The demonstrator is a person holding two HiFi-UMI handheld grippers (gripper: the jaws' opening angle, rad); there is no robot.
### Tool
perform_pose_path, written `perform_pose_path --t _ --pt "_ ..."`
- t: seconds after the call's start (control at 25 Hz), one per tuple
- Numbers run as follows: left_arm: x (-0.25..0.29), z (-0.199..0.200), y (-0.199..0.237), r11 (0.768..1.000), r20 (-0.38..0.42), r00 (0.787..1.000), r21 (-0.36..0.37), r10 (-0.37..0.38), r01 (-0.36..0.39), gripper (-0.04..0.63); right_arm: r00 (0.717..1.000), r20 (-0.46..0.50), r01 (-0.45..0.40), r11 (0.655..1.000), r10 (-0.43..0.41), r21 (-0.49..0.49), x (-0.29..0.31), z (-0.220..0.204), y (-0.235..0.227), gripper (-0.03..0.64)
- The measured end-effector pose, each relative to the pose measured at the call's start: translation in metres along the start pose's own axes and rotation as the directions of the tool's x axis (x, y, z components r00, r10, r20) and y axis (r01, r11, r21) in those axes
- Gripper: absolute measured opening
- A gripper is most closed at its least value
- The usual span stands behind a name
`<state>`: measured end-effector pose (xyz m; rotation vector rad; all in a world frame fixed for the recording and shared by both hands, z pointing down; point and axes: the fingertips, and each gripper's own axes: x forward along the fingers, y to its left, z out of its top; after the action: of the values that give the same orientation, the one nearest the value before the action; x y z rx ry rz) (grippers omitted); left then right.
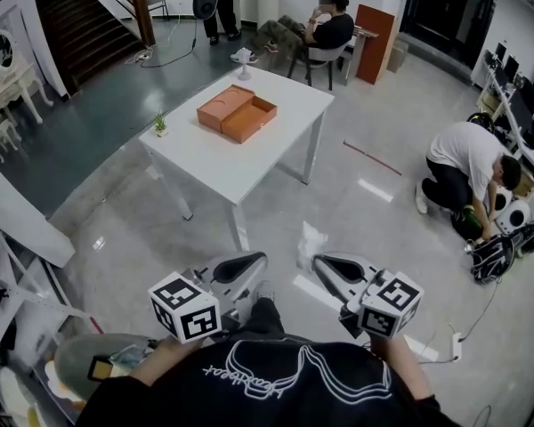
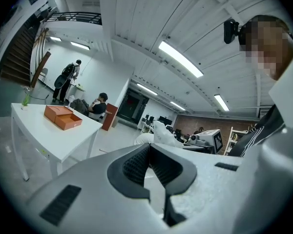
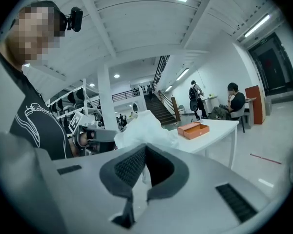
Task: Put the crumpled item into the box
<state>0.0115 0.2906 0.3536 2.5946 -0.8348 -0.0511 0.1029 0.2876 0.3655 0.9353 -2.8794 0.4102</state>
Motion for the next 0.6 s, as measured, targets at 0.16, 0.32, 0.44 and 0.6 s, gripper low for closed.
perform_pose_path --t 0.16,0.32,0.44,0.6 --pt "0.018 0.004 0.021 1.0 -0.007 1.0 -0.001 -0.004 0.004 0.006 1.0 -0.005 0.018 1.0 -0.017 0.019 0.011 0.0 -0.024 0.005" --pt "0.044 0.009 0.048 1.0 -0.033 0.999 -0.024 -0.014 0.013 0.006 1.0 0.017 0.023 0.998 -0.024 0.053 0.028 0.008 -0.051 0.005" --pt "0.069 0.022 0.073 0.999 -0.045 0.999 -0.031 -0.02 0.019 0.006 0.999 0.03 0.038 0.997 -0.041 0.069 0.044 0.017 -0.082 0.005" --pt "0.107 0.038 0.114 0.998 -0.064 0.998 -0.052 -0.022 0.019 0.006 0.997 -0.014 0.07 0.996 -0.07 0.054 0.072 0.021 -0.129 0.005"
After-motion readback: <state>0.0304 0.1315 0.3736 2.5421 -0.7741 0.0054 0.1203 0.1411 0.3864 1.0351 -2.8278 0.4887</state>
